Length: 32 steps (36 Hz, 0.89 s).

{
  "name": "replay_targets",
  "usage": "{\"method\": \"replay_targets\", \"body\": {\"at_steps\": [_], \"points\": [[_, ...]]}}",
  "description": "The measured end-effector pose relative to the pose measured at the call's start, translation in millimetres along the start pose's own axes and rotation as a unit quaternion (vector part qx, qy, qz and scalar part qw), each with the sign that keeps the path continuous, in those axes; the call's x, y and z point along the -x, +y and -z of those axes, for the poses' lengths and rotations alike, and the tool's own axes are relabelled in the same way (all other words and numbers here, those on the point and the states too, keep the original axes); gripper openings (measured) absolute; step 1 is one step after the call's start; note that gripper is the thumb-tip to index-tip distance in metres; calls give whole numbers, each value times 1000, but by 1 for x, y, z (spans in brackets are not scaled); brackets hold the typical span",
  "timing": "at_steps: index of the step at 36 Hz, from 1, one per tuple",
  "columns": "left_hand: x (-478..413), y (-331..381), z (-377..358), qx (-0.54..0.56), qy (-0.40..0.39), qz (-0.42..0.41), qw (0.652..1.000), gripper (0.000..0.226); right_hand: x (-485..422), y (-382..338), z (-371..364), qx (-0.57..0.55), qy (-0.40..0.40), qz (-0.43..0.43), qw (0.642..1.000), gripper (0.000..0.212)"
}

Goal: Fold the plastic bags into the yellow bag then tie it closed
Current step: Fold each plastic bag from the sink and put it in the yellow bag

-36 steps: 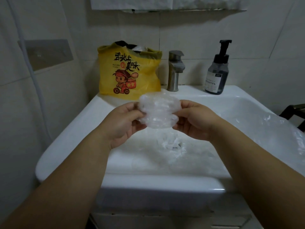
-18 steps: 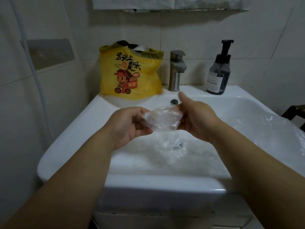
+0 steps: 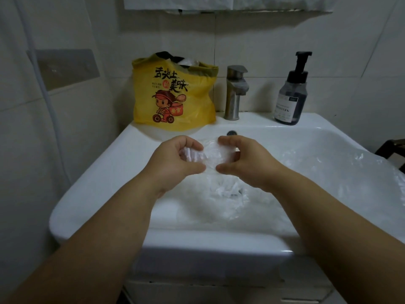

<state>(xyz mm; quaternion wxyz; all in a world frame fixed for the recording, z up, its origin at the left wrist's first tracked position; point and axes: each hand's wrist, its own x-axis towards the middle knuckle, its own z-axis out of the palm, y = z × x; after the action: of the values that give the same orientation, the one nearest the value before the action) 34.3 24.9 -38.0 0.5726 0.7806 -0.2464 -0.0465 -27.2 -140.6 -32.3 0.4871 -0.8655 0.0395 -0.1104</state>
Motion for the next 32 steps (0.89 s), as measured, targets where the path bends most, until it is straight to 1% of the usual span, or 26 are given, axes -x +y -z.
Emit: {"method": "replay_targets", "body": {"at_steps": [3, 6, 8, 10, 11, 12, 14, 15, 17, 19, 20, 22, 24, 25, 27, 28, 29, 30, 32], "points": [[0, -1, 0, -14, 9, -26, 1000, 34, 0, 1, 0, 24, 0, 18, 1000, 72], [-1, -4, -3, -75, 35, -69, 994, 29, -1, 2, 1, 95, 21, 43, 994, 64], [-2, -6, -4, -91, 52, -94, 990, 25, -1, 2, 2, 145, 42, 64, 986, 51], [-2, -6, -5, -92, 57, -108, 988, 23, 0, 1, 3, 196, 59, 105, 973, 29], [-2, -5, -5, -92, 54, -106, 989, 20, 0, 2, 4, 211, 63, 119, 968, 21], [-2, -3, -5, -91, 52, -100, 989, 16, 0, 3, 5, 218, 66, 126, 966, 20], [-4, -2, -1, -78, 51, -67, 993, 10, -1, 5, 8, 219, 69, 130, 965, 24], [-4, -2, 0, -47, 42, -43, 997, 7, -1, 4, 9, 213, 62, 128, 967, 27], [-6, -1, 3, 64, -2, 3, 998, 6, -1, 3, 9, 180, 34, 107, 977, 29], [-6, 2, 3, 166, -29, 32, 985, 2, 1, 0, 9, 120, 7, 64, 991, 26], [-6, 3, 4, 194, -25, 38, 980, 1, 2, -1, 8, 89, -3, 47, 995, 25], [-8, 6, 5, 238, -1, 42, 970, 6, 4, -4, 9, 15, -21, 31, 999, 28], [-10, 8, 6, 292, 27, 37, 955, 15, 5, -7, 9, -67, -35, 21, 997, 27], [-11, 9, 7, 322, 40, 33, 945, 24, 6, -9, 8, -101, -40, 17, 994, 27], [-13, 9, 7, 367, 52, 32, 928, 47, 5, -12, 4, -155, -37, 12, 987, 25], [-13, 10, 6, 375, 39, 37, 925, 57, 5, -12, 0, -178, -32, 10, 983, 25], [-12, 10, 4, 369, 11, 50, 928, 63, 5, -12, -4, -195, -27, 9, 980, 25], [-11, 10, 0, 343, -29, 71, 936, 62, 4, -12, -9, -202, -25, 11, 979, 26], [-5, 10, -10, 244, -119, 108, 956, 57, 4, -13, -18, -200, -29, 18, 979, 26]]}}
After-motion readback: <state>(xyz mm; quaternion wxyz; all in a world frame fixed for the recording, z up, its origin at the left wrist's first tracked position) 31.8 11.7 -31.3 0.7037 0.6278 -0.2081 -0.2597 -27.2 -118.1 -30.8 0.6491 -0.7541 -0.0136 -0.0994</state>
